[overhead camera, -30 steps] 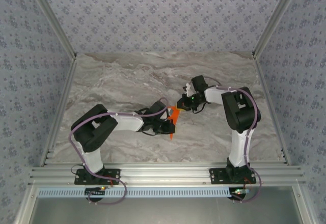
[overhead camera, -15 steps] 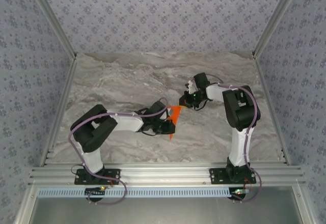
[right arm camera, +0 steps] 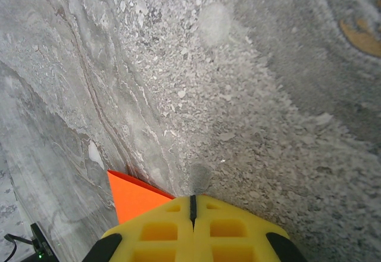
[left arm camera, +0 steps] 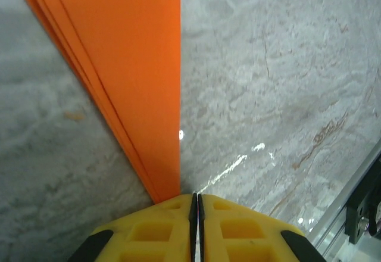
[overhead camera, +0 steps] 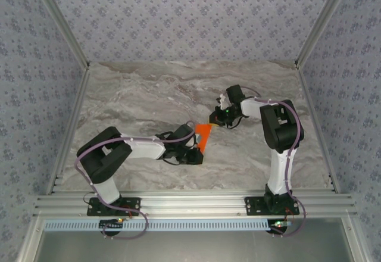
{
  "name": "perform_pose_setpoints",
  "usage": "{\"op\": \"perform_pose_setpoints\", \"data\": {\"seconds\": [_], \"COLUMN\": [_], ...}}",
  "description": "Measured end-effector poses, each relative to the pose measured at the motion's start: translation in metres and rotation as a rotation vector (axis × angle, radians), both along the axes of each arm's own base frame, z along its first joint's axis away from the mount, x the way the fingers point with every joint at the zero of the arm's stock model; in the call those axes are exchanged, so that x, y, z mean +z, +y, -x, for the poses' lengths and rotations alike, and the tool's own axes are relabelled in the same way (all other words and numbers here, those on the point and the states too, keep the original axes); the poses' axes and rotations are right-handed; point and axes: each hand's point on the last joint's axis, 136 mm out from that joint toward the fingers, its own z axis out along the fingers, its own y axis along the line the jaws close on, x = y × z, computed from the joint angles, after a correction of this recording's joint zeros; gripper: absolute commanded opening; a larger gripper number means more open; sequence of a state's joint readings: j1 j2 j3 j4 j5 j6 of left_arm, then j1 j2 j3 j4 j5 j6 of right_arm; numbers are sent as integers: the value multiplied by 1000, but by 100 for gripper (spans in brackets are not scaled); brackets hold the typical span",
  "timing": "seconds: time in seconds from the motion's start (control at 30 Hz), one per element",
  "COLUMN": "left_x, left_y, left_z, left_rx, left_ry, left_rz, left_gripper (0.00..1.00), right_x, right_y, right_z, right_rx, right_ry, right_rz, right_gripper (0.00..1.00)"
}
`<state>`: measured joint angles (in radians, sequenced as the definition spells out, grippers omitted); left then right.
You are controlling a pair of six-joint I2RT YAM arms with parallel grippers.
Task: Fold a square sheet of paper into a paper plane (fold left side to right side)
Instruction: Fold the wing for the fifth time at the center of the table, then pick up the paper plane at the center of the table.
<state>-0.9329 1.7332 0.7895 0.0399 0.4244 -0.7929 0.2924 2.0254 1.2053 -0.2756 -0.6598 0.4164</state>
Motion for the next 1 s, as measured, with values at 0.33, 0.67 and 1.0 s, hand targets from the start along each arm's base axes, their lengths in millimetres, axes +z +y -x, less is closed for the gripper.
{"op": "perform_pose_setpoints", "data": {"seconds": [0.33, 0.67, 1.0], "left_x": [11, 75, 94], "left_y": [25, 71, 136], "left_z": [27, -43, -94], "left_rx": [-20, 226, 502], "left_ry": [24, -251, -458], "left_rz": [-26, -23, -189], "left_gripper": [12, 38, 55], "right_x": [18, 97, 93], "right_y": [-2, -17, 34], "right_z": [-30, -56, 50], "right_rx": [-14, -50, 18], "right_ry": [-92, -289, -261], "right_rz": [39, 147, 354], "right_gripper": [20, 57, 62]}}
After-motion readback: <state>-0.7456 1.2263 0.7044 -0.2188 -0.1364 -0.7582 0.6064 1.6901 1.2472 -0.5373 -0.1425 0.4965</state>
